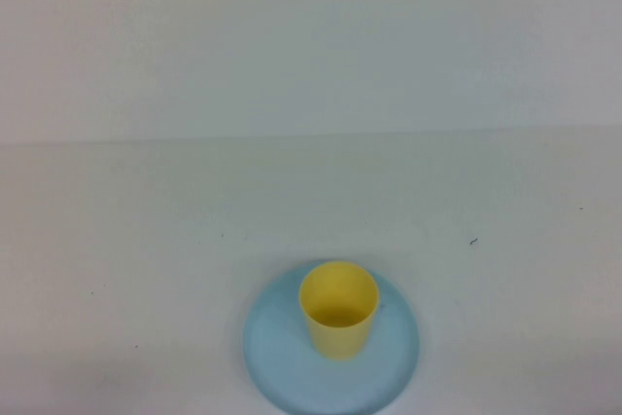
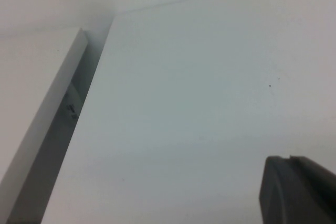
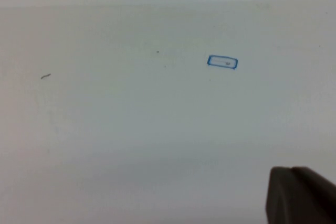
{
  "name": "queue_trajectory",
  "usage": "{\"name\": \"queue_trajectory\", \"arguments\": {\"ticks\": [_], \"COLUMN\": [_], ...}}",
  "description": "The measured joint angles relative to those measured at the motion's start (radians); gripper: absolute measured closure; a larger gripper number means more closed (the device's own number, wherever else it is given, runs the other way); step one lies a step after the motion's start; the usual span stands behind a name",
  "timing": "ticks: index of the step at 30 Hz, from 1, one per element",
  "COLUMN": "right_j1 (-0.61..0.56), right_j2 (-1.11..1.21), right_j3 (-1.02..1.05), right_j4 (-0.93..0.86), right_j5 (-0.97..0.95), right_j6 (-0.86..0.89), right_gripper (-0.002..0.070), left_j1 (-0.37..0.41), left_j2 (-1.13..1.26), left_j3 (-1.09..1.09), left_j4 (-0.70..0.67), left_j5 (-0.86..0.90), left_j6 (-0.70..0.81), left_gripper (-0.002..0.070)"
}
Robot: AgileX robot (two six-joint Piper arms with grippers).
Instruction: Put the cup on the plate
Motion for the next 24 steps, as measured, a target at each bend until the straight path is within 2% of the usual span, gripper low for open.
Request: {"name": "queue_trajectory", "arguments": {"ticks": [3, 8, 10, 24], "right_j1": [0.021, 0.052, 0.052, 0.052], "right_j2": [0.000, 0.000, 0.000, 0.000], "right_j3": [0.000, -0.002, -0.002, -0.002], "right_j4": [-0.002, -0.002, -0.002, -0.002], "right_j5": [0.007, 0.013, 0.013, 0.013], "right_j6": [-0.020, -0.066, -0.071, -0.075], "right_gripper": [0.0675, 0.0675, 0.0675, 0.0675], "left_j1": [0.000, 0.000, 0.000, -0.008], "left_j2": [0.000, 0.000, 0.000, 0.000], "left_j3": [0.000, 0.000, 0.002, 0.002], "left_j4": [0.033, 0.183, 0.219, 0.191], "left_j5": [-0.020, -0.019, -0.014, 0.000], "left_j6": [-0.039, -0.308, -0.360, -0.252], "left_gripper": [0.0673, 0.0673, 0.0673, 0.0673]}}
